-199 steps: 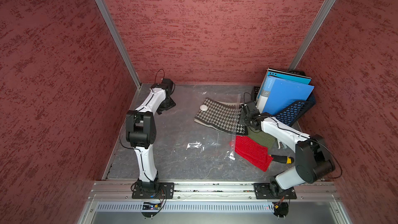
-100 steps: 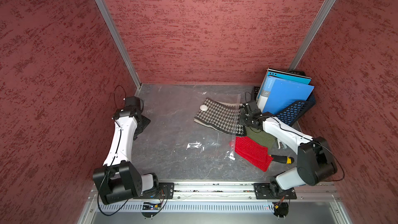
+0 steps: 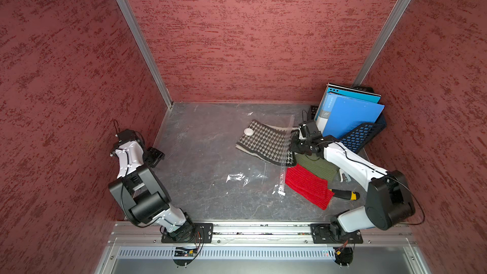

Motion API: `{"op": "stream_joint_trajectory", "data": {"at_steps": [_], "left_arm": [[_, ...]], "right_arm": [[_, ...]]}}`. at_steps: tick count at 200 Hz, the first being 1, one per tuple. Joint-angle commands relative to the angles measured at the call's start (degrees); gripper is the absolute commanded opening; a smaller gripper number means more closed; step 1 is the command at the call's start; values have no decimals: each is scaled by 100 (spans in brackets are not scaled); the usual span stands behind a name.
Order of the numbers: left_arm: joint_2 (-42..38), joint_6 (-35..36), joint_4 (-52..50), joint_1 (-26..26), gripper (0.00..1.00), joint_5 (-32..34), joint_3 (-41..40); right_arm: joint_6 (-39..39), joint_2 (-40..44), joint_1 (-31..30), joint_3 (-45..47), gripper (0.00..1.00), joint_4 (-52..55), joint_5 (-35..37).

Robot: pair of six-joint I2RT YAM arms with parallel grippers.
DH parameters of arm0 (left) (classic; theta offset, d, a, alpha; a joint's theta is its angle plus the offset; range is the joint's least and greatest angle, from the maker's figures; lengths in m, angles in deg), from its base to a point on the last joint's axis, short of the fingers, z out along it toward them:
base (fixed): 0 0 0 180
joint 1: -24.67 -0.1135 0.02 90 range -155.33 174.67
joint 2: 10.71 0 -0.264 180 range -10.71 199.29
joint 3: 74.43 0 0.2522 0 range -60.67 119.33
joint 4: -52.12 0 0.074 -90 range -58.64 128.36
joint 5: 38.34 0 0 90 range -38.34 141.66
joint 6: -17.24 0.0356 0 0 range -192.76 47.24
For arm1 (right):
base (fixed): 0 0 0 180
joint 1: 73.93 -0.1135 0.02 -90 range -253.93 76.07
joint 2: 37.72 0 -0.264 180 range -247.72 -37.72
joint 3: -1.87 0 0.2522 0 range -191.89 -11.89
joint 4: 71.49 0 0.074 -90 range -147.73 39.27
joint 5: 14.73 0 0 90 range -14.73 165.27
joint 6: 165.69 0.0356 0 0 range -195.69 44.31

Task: Take the scarf out of the vacuum bag
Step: Take out the scarf from the vacuum bag, then adjust the vacuum bag at the center of the board.

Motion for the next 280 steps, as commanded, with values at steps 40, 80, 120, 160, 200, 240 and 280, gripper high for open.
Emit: {"op": "stream_joint_trajectory", "data": {"at_steps": [40,80,120,160,200,240,280], "left_arm": [[888,655,135,-47,56,657,721],[544,579,514,814,61,1572,498],[-48,-40,664,2754,58,1536,755],[741,-1136,1539,4439,42,22,1219],[2893,-1034,932,6050,49,36,3735],[4697,-602,-609,6714,59,913,6321],[5055,-505,-845,6733,67,1420,6569]], "right_arm": [[107,442,33,114,0,-272,-343],[110,-160,282,-15,0,144,72],[23,-87,493,-344,0,882,1082],[-28,-112,495,-402,0,988,1370],[-60,-36,498,-323,0,816,1172],[-153,27,504,-225,0,455,693],[-162,27,524,-259,0,487,614]]}}
